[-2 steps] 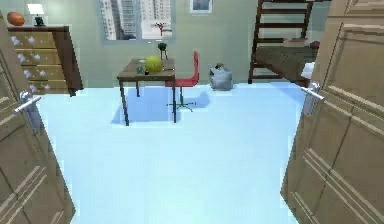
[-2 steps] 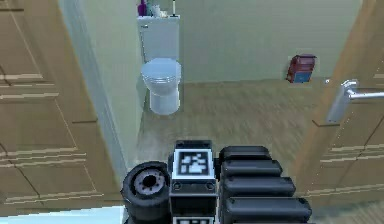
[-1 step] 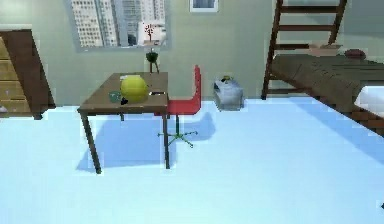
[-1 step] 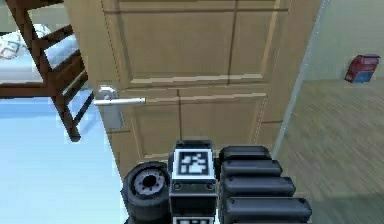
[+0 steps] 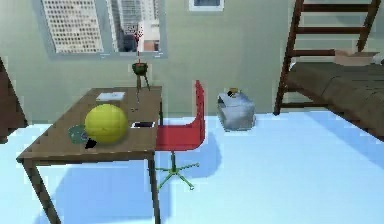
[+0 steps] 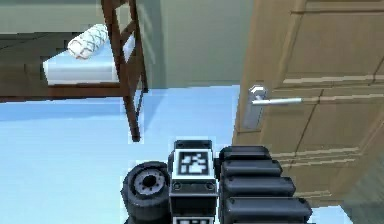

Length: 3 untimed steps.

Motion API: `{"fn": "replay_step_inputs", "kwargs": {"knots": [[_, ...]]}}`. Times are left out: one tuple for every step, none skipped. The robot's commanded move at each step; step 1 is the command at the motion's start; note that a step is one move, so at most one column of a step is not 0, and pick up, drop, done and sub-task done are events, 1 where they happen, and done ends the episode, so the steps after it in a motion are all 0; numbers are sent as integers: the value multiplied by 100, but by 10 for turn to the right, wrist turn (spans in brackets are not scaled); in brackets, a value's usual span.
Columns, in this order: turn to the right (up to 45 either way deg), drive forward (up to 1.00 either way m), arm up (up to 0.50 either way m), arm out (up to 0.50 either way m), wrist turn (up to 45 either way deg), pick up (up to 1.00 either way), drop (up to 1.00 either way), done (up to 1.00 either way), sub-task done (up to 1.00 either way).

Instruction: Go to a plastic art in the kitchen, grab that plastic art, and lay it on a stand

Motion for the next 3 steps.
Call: {"fn": "replay_step_inputs", "kwargs": {"knots": [[450,0,0,0,0,0,0,0,0],[330,0,0,0,0,0,0,0,0],[0,10,0,0,0,0,0,0,0]]}}
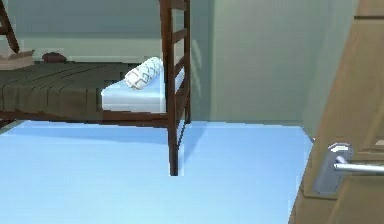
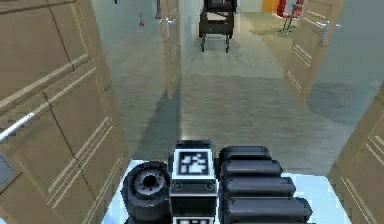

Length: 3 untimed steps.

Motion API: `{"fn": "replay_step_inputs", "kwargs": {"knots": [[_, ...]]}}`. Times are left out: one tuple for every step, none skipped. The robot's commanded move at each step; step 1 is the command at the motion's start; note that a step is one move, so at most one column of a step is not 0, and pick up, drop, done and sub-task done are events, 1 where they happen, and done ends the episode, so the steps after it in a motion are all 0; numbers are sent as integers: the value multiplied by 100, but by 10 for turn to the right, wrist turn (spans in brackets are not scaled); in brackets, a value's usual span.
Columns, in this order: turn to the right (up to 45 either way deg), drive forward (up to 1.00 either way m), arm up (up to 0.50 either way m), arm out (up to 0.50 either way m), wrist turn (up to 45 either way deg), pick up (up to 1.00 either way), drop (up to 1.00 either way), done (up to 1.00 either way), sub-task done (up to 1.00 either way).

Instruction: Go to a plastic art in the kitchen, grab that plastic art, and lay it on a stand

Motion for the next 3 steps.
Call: {"fn": "replay_step_inputs", "kwargs": {"knots": [[-450,0,0,0,0,0,0,0,0],[-120,0,0,0,0,0,0,0,0],[0,100,0,0,0,0,0,0,0]]}}
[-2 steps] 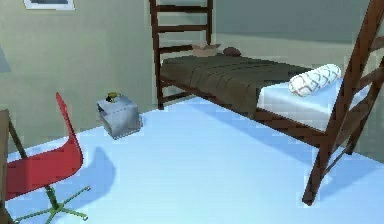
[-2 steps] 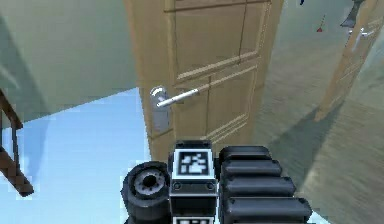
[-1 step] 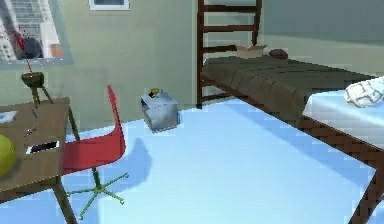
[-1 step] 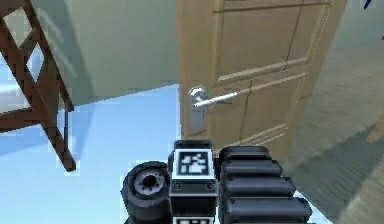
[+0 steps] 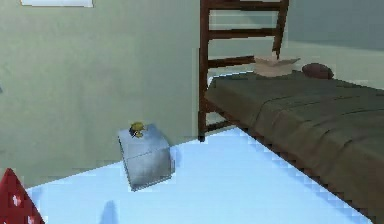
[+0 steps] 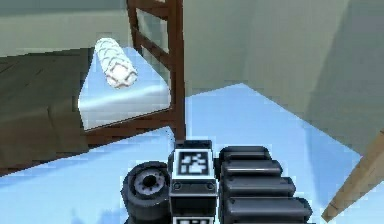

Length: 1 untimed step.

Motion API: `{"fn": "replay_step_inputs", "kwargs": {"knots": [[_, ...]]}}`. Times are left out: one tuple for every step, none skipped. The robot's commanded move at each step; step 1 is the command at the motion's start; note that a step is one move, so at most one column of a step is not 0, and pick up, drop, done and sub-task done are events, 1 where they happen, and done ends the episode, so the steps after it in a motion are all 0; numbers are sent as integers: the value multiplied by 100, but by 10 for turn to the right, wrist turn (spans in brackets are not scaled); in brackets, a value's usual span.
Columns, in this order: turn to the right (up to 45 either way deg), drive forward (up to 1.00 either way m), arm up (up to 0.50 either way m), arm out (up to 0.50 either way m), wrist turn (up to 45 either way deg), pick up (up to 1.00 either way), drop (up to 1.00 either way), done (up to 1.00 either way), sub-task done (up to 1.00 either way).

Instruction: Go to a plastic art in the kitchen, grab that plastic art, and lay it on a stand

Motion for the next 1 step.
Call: {"fn": "replay_step_inputs", "kwargs": {"knots": [[-60,0,0,0,0,0,0,0,0]]}}
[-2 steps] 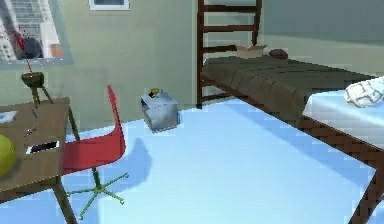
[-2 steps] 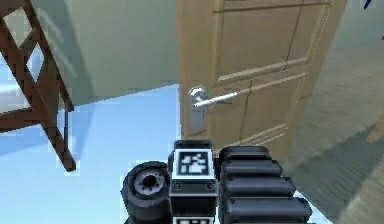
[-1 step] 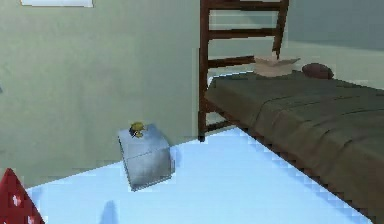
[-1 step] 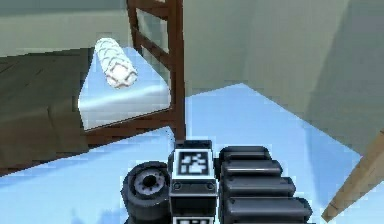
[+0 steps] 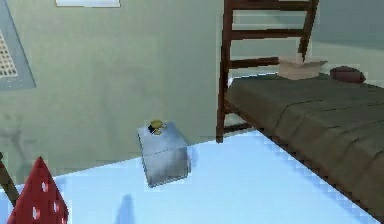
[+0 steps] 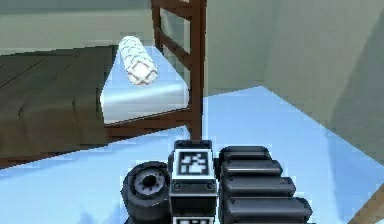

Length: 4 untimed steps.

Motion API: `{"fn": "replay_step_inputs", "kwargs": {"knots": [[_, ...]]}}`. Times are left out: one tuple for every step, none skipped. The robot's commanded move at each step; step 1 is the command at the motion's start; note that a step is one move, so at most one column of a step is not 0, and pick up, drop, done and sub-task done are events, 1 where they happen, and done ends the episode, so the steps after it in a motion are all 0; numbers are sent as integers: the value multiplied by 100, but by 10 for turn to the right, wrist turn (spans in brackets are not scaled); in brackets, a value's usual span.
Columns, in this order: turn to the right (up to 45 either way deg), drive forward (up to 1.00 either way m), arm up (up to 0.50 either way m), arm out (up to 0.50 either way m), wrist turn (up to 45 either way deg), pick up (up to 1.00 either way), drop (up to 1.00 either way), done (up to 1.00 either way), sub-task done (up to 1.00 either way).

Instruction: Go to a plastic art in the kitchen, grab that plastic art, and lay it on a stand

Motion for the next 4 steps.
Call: {"fn": "replay_step_inputs", "kwargs": {"knots": [[0,30,0,0,0,0,0,0,0],[-210,0,0,0,0,0,0,0,0],[0,65,0,0,0,0,0,0,0],[-450,0,0,0,0,0,0,0,0]]}}
